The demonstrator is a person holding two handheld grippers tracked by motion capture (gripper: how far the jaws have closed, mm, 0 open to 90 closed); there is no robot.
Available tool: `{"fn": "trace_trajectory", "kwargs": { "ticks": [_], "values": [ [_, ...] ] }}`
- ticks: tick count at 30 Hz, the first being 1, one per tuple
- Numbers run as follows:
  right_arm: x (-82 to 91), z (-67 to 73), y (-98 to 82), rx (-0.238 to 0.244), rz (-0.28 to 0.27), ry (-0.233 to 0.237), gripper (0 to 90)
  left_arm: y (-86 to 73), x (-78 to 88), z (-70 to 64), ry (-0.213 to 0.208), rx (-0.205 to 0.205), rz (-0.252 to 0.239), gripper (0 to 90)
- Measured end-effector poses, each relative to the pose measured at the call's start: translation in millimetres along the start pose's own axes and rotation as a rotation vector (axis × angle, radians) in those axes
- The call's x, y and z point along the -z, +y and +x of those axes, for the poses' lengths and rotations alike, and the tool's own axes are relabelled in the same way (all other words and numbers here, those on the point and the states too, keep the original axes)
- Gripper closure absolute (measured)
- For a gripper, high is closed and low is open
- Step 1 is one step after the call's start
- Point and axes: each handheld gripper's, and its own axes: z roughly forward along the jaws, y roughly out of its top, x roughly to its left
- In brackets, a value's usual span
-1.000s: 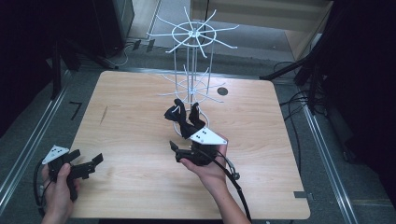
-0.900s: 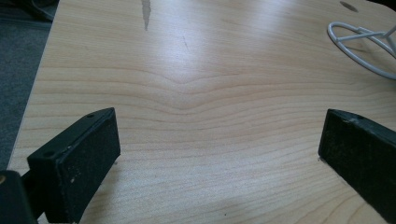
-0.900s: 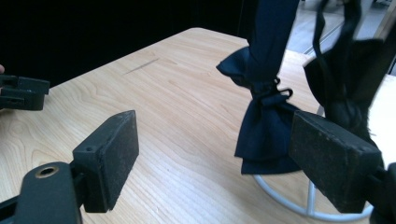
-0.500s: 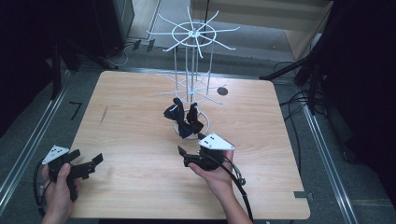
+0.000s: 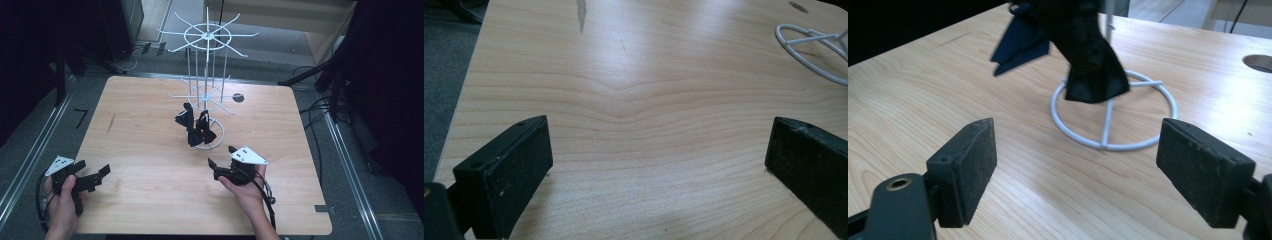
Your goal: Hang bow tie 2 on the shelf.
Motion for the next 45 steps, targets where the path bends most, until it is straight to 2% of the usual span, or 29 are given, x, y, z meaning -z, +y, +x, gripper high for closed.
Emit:
{"fn": "trace_trajectory", "kwargs": {
  "ticks": [27,45],
  "values": [
    [27.3,-36.6,-15.1,-0.021,0.014,-0.093,17.2,-0.2,0.3,-0.4,0.003,-0.002,0.000,0.0],
    [41.8,-54.8,-24.2,-0.036,0.021,-0.136,17.3,-0.3,0.3,-0.6,0.004,-0.001,0.001,0.0]
  ]
}}
